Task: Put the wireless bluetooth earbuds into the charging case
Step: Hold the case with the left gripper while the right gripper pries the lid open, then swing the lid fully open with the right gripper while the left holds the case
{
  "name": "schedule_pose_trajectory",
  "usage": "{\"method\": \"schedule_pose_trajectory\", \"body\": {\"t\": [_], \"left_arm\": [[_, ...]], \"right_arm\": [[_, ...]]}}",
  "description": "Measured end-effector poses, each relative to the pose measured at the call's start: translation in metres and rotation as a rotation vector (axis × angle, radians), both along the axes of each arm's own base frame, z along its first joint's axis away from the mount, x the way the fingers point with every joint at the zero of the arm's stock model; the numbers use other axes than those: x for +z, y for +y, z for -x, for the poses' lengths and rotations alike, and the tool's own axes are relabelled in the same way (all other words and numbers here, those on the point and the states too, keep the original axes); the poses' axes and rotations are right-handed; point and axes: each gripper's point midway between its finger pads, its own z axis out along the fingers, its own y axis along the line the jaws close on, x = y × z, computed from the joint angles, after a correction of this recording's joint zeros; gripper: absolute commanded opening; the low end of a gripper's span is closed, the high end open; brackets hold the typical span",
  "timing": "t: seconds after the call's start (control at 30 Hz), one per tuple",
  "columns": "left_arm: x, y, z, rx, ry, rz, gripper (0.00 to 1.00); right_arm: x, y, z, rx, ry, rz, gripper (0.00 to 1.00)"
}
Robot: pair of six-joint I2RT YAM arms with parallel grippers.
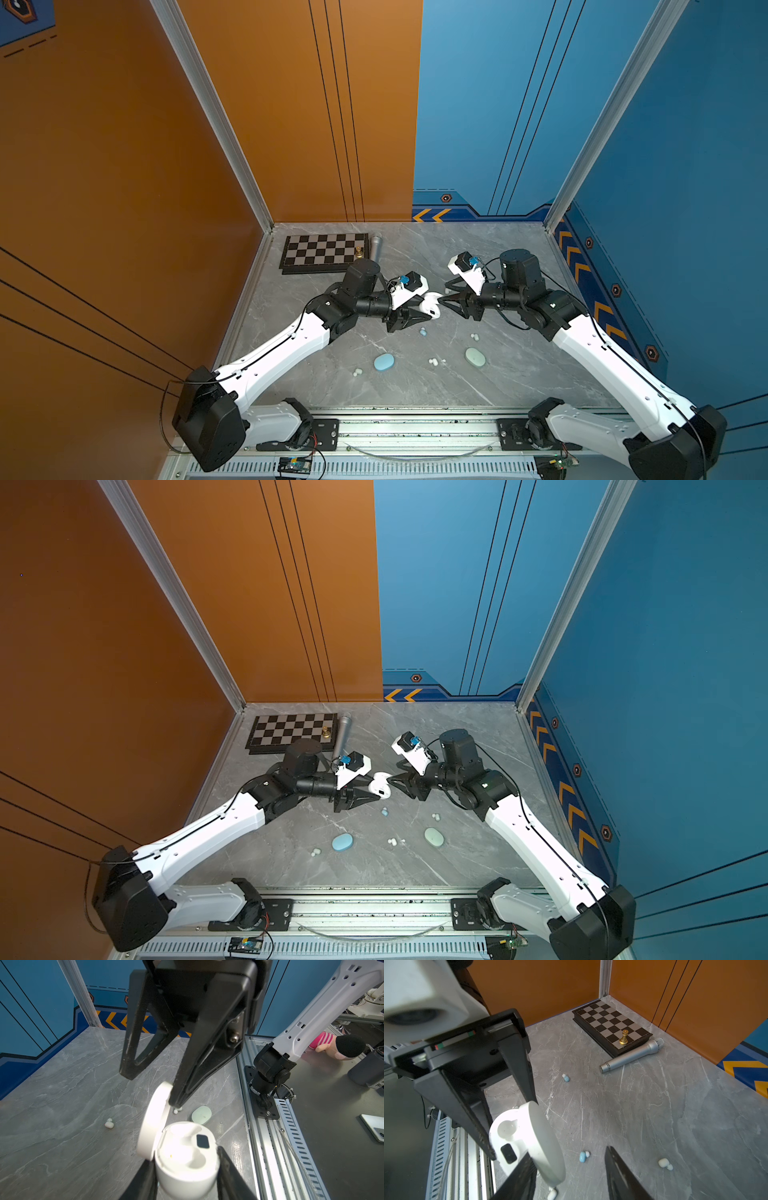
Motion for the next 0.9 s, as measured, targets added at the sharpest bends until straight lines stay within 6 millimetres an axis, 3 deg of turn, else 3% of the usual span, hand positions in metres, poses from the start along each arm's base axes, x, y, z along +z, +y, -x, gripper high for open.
{"method": "schedule_pose_trajectory", "body": {"t": [0.27, 0.53, 0.73, 0.9], "left_arm": [[0.018, -0.009, -0.01, 0.004, -0.01, 0.038, 0.0], [0.013, -0.012, -0.013, 0.007, 0.018, 0.036, 0.0], [0.016, -0.014, -0.009, -0.005, 0.035, 0.046, 0.0], [0.018, -0.015, -0.01, 0.003, 0.045, 0.05, 0.0]], "right_arm": [[-0.005, 0.001, -0.002, 0.004, -0.002, -0.006, 0.31], [-0.008, 0.0, 0.0, 0.003, -0.011, -0.008, 0.19], [-0.004, -0.005, -0.004, -0.017, -0.051, -0.002, 0.03], [-0.002, -0.006, -0.005, -0.025, -0.067, -0.004, 0.0]]}}
